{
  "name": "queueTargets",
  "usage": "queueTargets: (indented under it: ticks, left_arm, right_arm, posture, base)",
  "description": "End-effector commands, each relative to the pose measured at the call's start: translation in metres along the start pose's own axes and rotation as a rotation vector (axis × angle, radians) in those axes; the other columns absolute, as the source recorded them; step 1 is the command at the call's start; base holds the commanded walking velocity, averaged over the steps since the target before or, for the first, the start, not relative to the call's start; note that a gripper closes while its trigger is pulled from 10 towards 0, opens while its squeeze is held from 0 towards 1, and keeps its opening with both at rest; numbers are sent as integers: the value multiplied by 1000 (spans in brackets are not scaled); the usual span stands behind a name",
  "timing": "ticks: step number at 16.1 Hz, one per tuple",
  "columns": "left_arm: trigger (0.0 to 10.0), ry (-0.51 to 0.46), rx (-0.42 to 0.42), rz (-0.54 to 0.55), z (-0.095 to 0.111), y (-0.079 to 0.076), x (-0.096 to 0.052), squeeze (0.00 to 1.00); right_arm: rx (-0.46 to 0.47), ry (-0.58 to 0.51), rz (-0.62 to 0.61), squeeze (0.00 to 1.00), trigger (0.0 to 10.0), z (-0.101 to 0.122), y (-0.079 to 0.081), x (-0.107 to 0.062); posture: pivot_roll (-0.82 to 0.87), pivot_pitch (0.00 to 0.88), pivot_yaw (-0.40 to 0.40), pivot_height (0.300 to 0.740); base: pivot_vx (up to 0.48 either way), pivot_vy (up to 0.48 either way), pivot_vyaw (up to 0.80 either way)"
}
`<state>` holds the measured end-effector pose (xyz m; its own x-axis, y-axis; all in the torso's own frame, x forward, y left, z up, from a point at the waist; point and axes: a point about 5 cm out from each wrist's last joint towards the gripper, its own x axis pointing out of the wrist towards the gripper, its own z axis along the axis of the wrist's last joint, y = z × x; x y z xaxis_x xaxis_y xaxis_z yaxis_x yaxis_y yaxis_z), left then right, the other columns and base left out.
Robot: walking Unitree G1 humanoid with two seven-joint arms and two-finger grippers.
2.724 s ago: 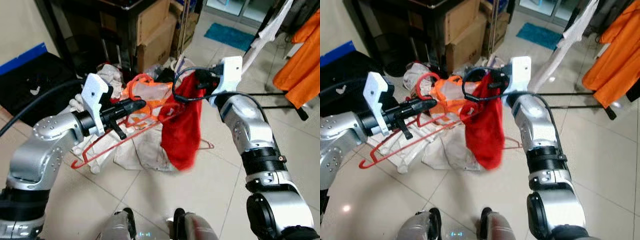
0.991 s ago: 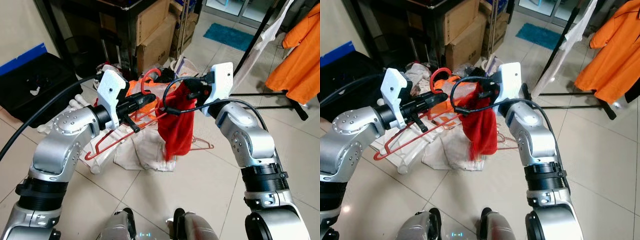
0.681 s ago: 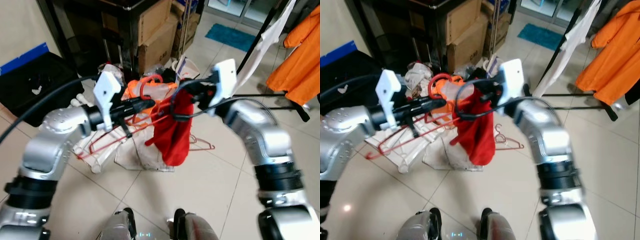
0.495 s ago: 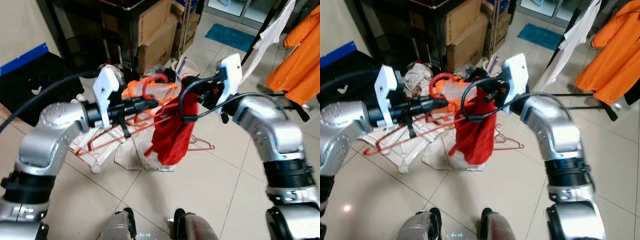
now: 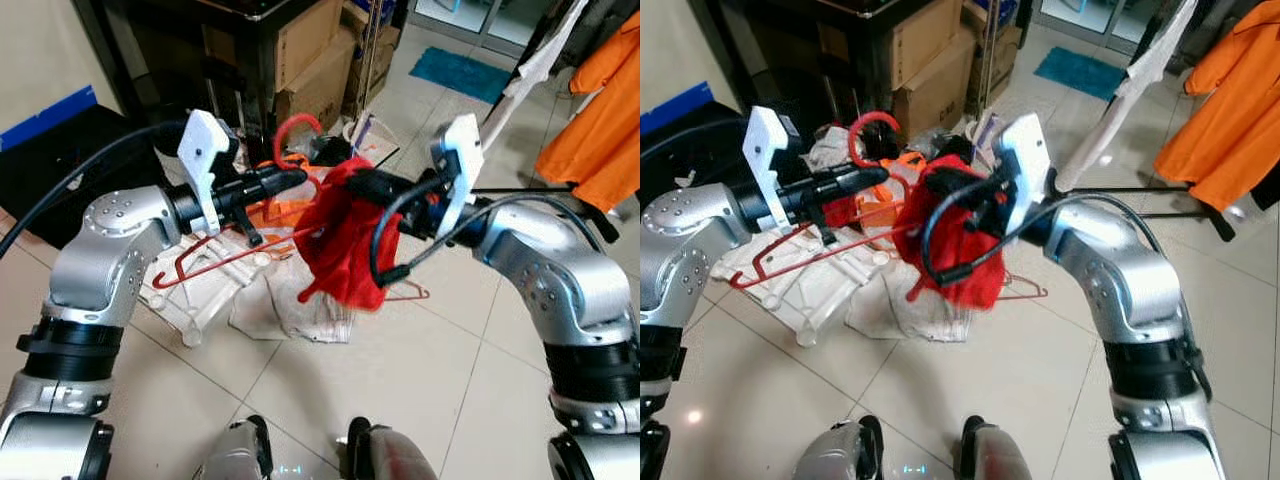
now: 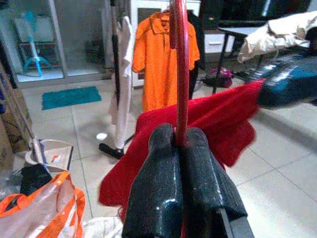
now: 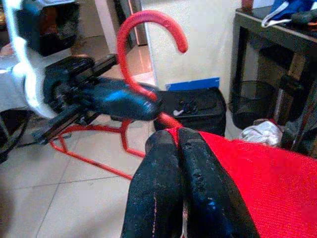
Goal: Hang hanger
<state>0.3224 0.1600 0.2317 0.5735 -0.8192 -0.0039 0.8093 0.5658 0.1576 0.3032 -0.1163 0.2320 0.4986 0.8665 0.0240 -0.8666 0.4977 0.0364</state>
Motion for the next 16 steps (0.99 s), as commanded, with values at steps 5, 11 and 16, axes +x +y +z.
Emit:
queueTargets:
  ticks: [5, 11, 16]
  left_arm:
    - [10000, -117, 10, -8, 19, -2, 8, 0]
    - [10000, -144, -51, -58, 8, -23, 27, 0]
    - [10000, -215, -89, 110, 13, -3, 28, 0]
  right_arm:
    - [-22, 16, 94, 0, 0, -7, 18, -1]
    - [-136, -168, 184, 0, 0, 9, 43, 28]
    - [-102, -86, 320, 0, 0, -16, 56, 14]
  posture:
    - [-130, 155, -42, 740]
    - [-127, 142, -44, 740]
    - [-128, 155, -48, 740]
  base:
    - [0, 0, 0]
    - [0, 0, 0]
    - [0, 0, 0]
